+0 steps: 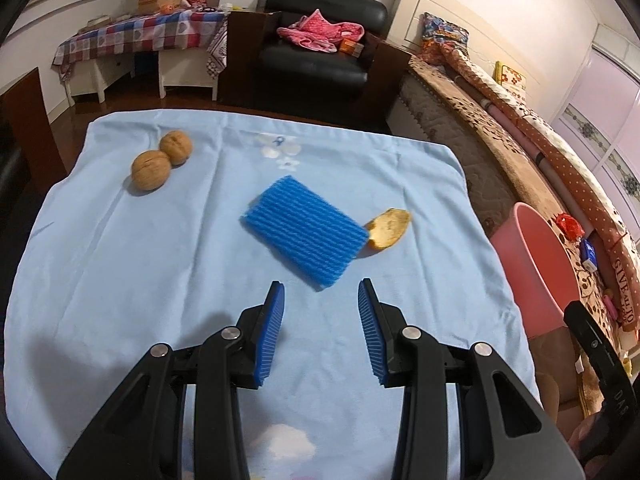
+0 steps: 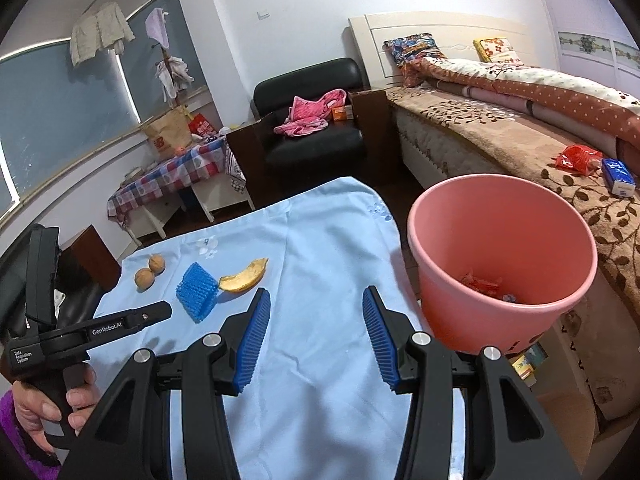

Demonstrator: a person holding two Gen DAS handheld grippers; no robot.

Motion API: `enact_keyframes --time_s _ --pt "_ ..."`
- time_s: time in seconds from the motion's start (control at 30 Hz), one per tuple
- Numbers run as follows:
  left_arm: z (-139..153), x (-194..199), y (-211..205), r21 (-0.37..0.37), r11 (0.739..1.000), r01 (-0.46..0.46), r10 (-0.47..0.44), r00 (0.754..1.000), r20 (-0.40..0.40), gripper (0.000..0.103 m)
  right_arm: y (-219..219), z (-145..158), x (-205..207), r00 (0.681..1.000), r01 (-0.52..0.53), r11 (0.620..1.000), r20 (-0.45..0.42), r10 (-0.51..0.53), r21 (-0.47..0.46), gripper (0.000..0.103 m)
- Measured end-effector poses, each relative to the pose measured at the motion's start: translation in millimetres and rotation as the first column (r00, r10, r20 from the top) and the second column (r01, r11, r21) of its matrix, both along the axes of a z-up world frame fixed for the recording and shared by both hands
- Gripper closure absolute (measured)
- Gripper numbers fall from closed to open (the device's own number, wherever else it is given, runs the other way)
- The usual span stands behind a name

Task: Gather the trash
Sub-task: 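Move both open grippers back over the blue pad and banana peel, then grasp the blue mesh pad with the left gripper while the right gripper grasps the banana peel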

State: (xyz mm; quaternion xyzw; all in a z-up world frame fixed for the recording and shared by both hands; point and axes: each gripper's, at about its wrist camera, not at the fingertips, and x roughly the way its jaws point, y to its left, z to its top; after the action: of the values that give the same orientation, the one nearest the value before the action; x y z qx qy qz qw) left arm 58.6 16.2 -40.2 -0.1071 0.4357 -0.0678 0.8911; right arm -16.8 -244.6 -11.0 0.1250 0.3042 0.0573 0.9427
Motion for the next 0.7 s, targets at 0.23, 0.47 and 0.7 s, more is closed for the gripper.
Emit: enact_keyframes --time_s 0.23,0.47,0.7 --pt "-10 5 18 -0.012 0.999 -0.051 0.05 0.998 -0.032 0.065 12 -5 6 0.999 -0.032 0.999 -0.019 0.032 -0.019 0.055" --pt "-11 25 15 -0.08 0.994 -0.079 0.073 0.995 -0.072 0.065 21 -12 13 0.998 -0.049 0.998 -0.041 0.048 -0.036 0.055" --pt "-20 61 5 -0.078 0.982 -0.171 0.158 0.976 -0.152 0.065 25 -16 18 0.997 -0.056 0.997 -0.055 0.054 -0.048 0.055"
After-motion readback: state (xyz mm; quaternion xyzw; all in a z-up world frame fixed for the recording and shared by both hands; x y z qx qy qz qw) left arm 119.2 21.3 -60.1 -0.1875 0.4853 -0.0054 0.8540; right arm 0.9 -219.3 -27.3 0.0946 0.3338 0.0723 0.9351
